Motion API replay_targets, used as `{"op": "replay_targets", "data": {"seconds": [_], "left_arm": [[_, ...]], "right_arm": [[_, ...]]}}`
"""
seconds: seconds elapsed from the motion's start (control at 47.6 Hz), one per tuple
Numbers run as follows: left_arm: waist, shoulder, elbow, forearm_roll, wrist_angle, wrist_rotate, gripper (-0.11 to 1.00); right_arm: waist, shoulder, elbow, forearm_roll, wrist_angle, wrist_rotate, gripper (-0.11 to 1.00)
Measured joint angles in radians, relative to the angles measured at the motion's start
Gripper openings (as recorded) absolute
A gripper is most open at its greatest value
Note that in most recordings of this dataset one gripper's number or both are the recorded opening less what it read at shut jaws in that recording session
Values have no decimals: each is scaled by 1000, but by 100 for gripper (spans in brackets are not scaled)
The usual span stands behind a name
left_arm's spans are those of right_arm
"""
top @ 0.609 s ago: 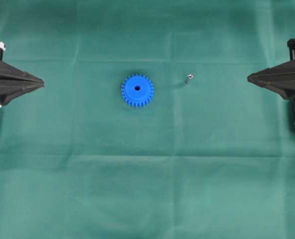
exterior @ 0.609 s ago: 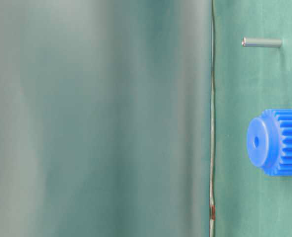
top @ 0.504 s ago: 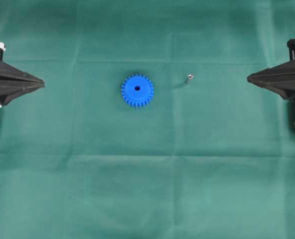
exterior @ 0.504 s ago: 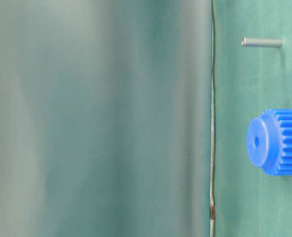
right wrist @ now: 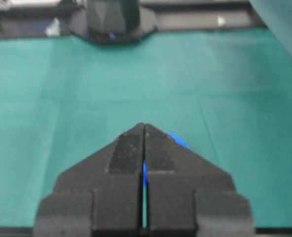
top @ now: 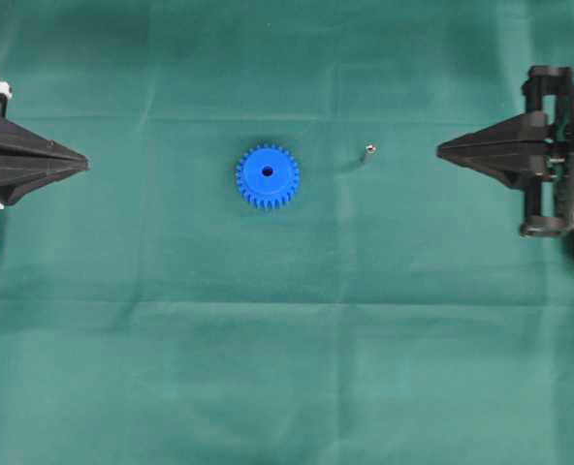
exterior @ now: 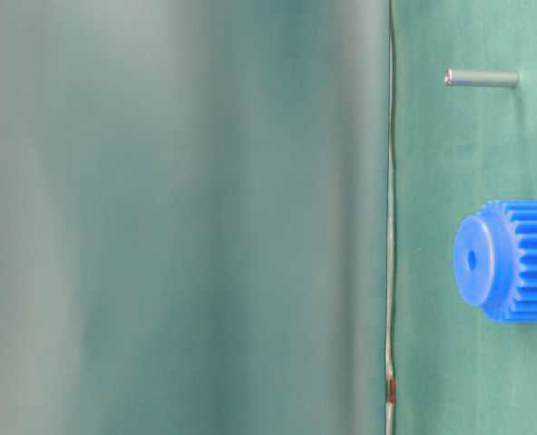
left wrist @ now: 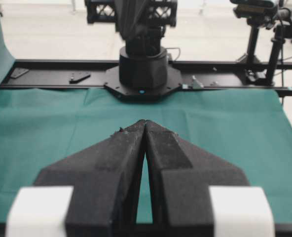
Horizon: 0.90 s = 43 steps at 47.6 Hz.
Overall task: Insert the shaft placed at a random location into the center hole of the medium gear at another random location.
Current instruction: 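Move the right gripper open over the silver shaft and lower around it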
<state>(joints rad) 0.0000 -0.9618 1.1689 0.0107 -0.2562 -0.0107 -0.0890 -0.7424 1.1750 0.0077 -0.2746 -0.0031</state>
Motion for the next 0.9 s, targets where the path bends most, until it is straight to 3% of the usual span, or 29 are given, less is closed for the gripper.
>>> {"op": "replay_targets", "data": {"seconds": [0.105,0.273,0.357,0.525,0.904], "left_arm": [[0,0,-2,0,0,0,0],[0,0,-2,0,0,0,0],[0,0,0,0,0,0,0],[0,0,0,0,0,0,0],[0,0,0,0,2,0,0]], "right_arm": [[-21,107,0,12,-18,-2,17],[-61,272,-18,32,-52,0,68],[-80,345,-25,35,-83,0,88],[-92,463,-29,41,-167,-2,79],[-117,675,-44,74,-282,0,80]]}}
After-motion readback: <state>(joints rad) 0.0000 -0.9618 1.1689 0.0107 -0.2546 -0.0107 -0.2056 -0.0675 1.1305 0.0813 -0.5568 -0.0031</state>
